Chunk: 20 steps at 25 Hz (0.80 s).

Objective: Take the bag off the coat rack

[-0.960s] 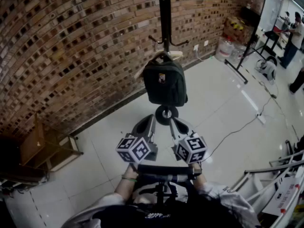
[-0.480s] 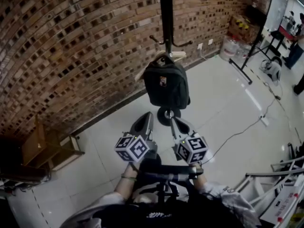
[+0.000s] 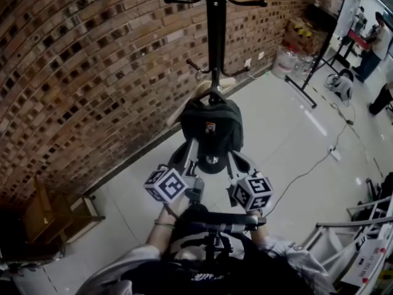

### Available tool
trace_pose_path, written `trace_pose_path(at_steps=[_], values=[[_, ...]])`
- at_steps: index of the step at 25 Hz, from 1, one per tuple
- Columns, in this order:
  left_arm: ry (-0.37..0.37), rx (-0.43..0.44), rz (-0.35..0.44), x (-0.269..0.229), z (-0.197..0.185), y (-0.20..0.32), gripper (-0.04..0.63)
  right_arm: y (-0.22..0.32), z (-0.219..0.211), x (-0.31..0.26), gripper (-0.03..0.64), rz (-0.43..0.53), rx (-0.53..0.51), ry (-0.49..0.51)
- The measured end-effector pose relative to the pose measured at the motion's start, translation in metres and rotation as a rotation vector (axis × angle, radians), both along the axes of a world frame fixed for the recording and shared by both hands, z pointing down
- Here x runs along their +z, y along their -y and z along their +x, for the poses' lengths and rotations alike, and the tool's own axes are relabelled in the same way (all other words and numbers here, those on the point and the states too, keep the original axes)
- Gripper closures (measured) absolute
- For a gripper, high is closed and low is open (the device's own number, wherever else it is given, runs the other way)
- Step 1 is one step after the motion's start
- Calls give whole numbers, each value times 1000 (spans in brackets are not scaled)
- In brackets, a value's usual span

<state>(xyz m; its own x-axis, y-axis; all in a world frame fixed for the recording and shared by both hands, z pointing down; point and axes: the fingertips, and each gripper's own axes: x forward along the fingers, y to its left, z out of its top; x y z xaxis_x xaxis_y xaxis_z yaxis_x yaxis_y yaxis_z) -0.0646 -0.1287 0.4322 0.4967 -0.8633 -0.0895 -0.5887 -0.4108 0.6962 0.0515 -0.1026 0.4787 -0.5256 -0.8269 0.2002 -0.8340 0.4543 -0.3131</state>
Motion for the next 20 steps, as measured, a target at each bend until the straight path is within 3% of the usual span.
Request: trace_pose_path(at_steps=[3, 6, 11, 14, 20], values=[[-120, 63, -24, -3, -6, 42, 587, 33, -1, -5, 617, 6, 59, 11], [-268, 129, -104, -2, -6, 81, 586, 63, 4, -9, 617, 24, 128, 23], [-490, 302, -198, -2, 13, 129, 554, 94, 16, 1, 617, 17, 236, 19], [-531, 334, -241, 4, 17, 148, 534, 101, 18, 7, 617, 0, 268, 13], [-545, 348, -302, 17, 24, 166, 497, 110, 20, 3, 617, -1, 276, -18]])
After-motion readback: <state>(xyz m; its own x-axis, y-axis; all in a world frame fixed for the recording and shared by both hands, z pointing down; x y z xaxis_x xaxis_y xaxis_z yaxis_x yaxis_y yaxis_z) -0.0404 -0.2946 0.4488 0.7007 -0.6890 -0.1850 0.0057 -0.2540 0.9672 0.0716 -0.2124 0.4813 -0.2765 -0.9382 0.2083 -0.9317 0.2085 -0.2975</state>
